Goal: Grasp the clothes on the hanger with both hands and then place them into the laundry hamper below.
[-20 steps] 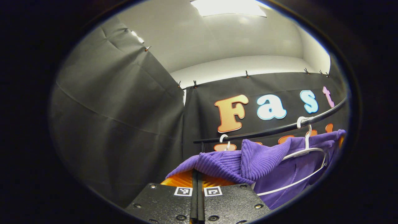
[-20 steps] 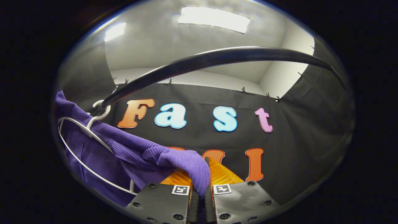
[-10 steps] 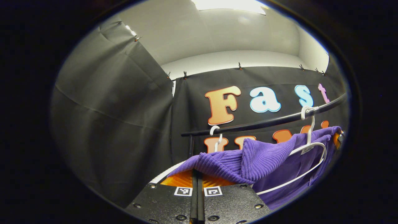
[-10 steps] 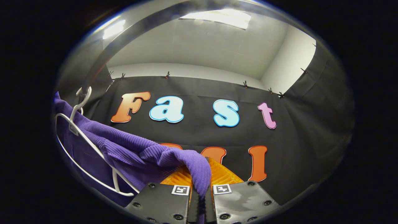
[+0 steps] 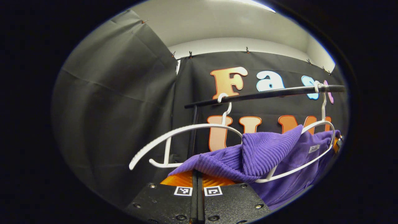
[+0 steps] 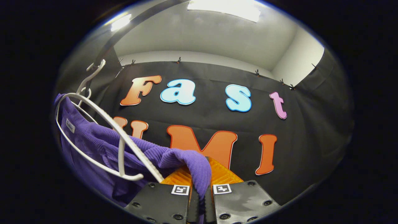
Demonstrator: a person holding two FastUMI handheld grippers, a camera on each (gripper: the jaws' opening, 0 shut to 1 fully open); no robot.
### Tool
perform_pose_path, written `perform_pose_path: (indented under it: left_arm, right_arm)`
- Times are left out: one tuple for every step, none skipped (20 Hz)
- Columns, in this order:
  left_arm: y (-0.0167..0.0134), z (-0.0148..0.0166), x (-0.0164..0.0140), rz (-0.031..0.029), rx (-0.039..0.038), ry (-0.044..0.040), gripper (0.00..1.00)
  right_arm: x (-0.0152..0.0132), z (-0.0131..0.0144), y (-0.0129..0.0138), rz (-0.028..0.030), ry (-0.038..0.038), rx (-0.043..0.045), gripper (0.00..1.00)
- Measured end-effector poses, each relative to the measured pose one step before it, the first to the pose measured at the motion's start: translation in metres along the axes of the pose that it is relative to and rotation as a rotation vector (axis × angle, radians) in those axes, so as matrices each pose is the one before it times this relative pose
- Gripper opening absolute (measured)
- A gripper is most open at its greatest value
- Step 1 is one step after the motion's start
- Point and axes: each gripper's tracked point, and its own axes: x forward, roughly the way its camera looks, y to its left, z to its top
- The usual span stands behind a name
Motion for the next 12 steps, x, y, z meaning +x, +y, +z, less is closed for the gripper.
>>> perform_pose_path:
  left_arm:
    - [0.00167, -0.00548, -0.00117, 0.00859, 0.01484, 0.00452, 0.0]
    - [0.00267, -0.0052, -0.00221, 0.0094, 0.02124, 0.00616, 0.0]
    - [0.0016, -0.00403, -0.0023, 0.00624, 0.01144, 0.00595, 0.0]
    - [0.00106, -0.00393, -0.00123, 0.00346, 0.00074, 0.00544, 0.0]
    - [0.00074, -0.00323, -0.00237, 0.00288, 0.00035, 0.00248, 0.0]
    - [0.00183, -0.00466, -0.00182, 0.00134, 0.00248, 0.00635, 0.0]
    - [0.00091, -0.0061, -0.00218, 0.00336, -0.00174, 0.01029, 0.0]
    - [-0.00088, -0.00752, -0.00108, 0.00111, -0.00425, 0.01645, 0.0]
    - [0.00027, -0.00852, -0.0019, 0.0042, -0.00071, 0.013, 0.0]
    - [-0.001, -0.00379, -0.00327, 0.00425, 0.0059, -0.00031, 0.01]
    - [-0.00024, -0.00113, -0.00361, 0.00562, 0.01915, -0.00944, 0.0]
    - [0.00193, 0.00003, -0.00236, 0.00939, 0.02769, -0.00883, 0.02]
  right_arm:
    - [-0.00246, -0.00073, 0.00106, 0.00001, -0.01107, -0.00502, 0.15]
    - [-0.00262, -0.0006, 0.00076, 0.00171, -0.00939, -0.00962, 0.15]
    - [-0.00133, -0.00054, 0.00042, 0.0033, -0.0063, -0.01204, 0.14]
    - [-0.00315, -0.00249, 0.00007, 0.00229, 0.00235, -0.00902, 0.14]
    - [-0.00283, -0.00264, 0.00089, 0.00393, 0.01107, -0.00541, 0.14]
    - [-0.00201, -0.00289, 0.00047, 0.00393, 0.0063, -0.00483, 0.14]
    - [-0.00116, -0.0025, 0.0016, 0.00683, 0.00565, -0.00427, 0.14]
    - [0.00111, -0.00582, 0.00332, 0.00756, 0.00896, -0.00113, 0.14]
    - [0.00088, -0.00684, 0.00327, 0.00586, 0.00987, -0.00326, 0.14]
    - [-0.00116, -0.00595, 0.00121, 0.00375, 0.00147, -0.00403, 0.14]
    - [-0.00412, -0.00075, 0.00063, -0.00058, -0.00892, -0.00331, 0.14]
    - [-0.00402, 0.00097, 0.00016, -0.00197, -0.00854, -0.00909, 0.14]
